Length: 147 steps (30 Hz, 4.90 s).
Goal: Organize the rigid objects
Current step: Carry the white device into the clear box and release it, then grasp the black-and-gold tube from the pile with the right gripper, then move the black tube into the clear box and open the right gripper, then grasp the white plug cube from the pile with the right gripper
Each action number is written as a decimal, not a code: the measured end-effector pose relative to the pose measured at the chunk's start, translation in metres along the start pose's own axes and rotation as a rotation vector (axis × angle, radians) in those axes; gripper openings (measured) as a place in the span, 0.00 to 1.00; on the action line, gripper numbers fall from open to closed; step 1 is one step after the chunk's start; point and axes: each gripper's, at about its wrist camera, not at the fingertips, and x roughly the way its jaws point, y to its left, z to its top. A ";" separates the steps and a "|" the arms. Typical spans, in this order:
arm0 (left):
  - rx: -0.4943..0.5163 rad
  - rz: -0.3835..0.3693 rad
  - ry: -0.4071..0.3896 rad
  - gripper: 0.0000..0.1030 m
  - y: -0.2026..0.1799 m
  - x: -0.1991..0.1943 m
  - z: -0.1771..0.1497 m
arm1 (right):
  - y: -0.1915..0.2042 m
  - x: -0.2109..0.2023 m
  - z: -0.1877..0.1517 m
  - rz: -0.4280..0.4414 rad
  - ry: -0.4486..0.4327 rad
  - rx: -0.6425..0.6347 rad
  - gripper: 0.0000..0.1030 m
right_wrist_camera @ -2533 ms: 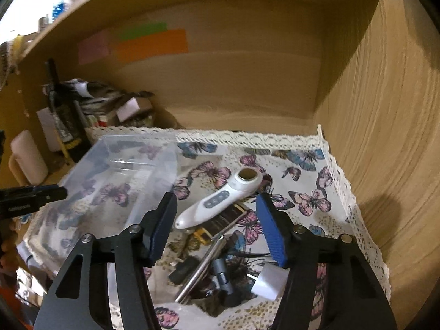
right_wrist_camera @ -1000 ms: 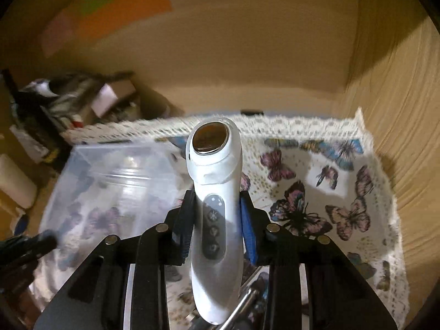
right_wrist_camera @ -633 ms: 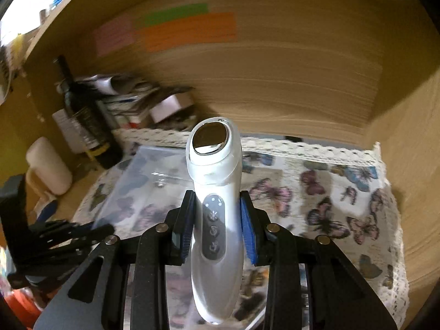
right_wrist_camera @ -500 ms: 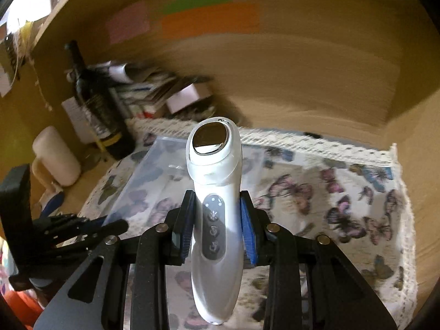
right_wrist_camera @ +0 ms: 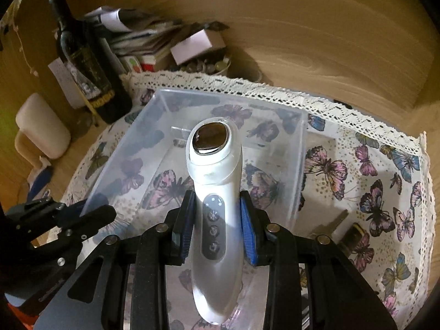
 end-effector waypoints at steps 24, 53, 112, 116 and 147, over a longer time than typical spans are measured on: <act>0.008 0.009 0.005 0.13 0.001 0.001 0.000 | -0.017 -0.061 -0.008 -0.084 -0.152 0.001 0.31; 0.018 0.017 0.008 0.13 0.001 0.001 0.000 | -0.121 0.012 -0.055 -0.168 0.097 0.230 0.26; 0.023 0.022 0.009 0.14 -0.003 0.004 0.000 | -0.001 -0.019 -0.010 -0.040 -0.028 -0.076 0.21; 0.023 0.022 0.010 0.14 -0.002 0.004 0.000 | -0.007 -0.031 -0.010 -0.047 -0.058 -0.058 0.22; 0.031 0.025 0.009 0.14 -0.005 0.004 0.002 | -0.134 -0.084 -0.117 -0.297 -0.031 0.384 0.38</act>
